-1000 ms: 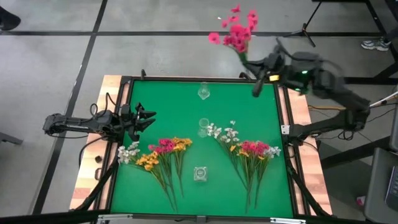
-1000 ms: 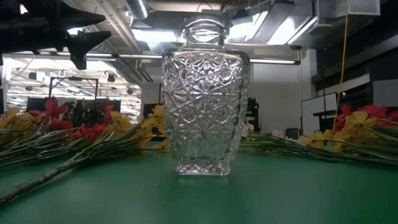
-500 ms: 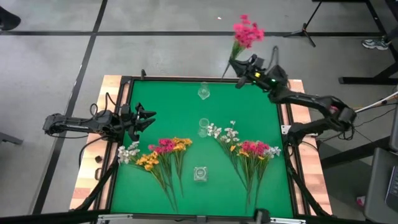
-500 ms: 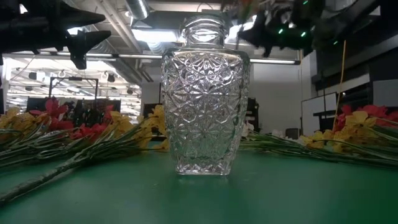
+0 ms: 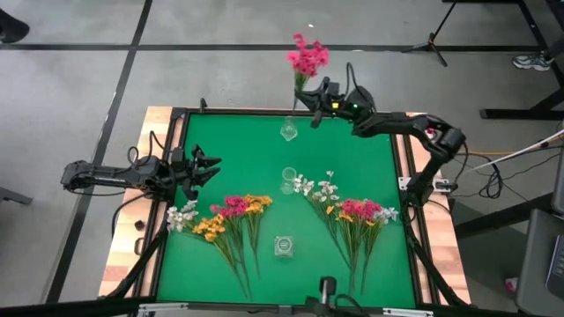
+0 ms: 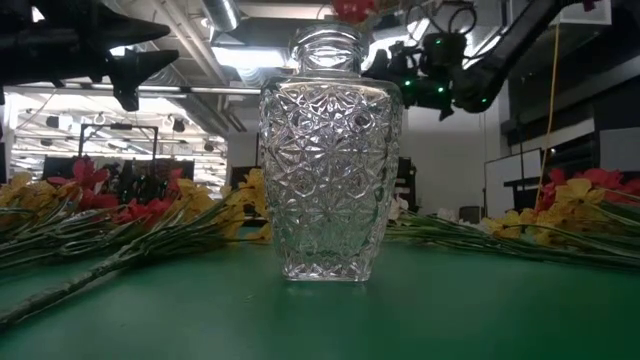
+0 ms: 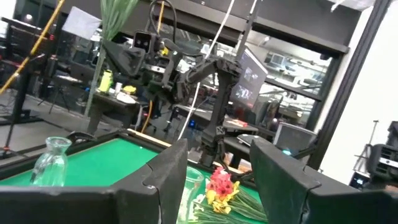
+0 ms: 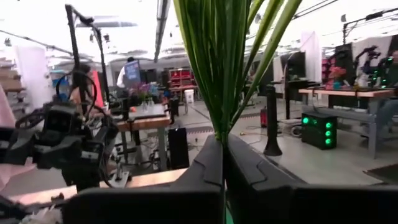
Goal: Sort flowers into vase by color
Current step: Put the middle pink flowers into the top transparent vase
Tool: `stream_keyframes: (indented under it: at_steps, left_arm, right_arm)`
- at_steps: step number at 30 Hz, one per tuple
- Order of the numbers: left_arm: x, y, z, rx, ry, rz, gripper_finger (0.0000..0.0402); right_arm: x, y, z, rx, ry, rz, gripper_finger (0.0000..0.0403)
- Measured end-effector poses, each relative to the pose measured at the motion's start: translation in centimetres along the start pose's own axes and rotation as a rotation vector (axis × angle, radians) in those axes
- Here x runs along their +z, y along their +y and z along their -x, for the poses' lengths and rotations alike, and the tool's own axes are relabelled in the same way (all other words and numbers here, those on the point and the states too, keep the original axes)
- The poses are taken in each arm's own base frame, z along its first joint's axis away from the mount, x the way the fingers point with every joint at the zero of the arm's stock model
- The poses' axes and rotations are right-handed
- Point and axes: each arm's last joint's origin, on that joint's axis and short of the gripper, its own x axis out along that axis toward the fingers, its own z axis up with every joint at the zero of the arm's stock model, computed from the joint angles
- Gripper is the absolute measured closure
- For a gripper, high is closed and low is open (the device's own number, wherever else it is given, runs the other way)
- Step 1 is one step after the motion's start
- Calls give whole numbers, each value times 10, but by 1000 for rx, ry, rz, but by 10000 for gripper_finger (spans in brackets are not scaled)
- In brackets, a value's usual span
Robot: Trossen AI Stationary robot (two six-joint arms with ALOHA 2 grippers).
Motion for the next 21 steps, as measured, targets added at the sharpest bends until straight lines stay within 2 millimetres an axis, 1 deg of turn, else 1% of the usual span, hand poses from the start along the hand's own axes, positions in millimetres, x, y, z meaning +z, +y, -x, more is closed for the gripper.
stream_keyframes:
  at_steps: [4, 10, 14, 21]
  left_arm:
    - [0, 0, 0, 2, 0, -2, 230]
    - [0, 0, 0, 2, 0, -3, 230]
    - [0, 0, 0, 2, 0, -3, 230]
    - [0, 0, 0, 2, 0, -4, 230]
  right_arm:
    - [-3, -5, -8, 9, 0, 25, 402]
    - [-10, -12, -5, -10, 64, 35, 402]
    - [-13, -13, -6, -9, 56, 75, 402]
    - [-30, -19, -6, -9, 74, 57, 402]
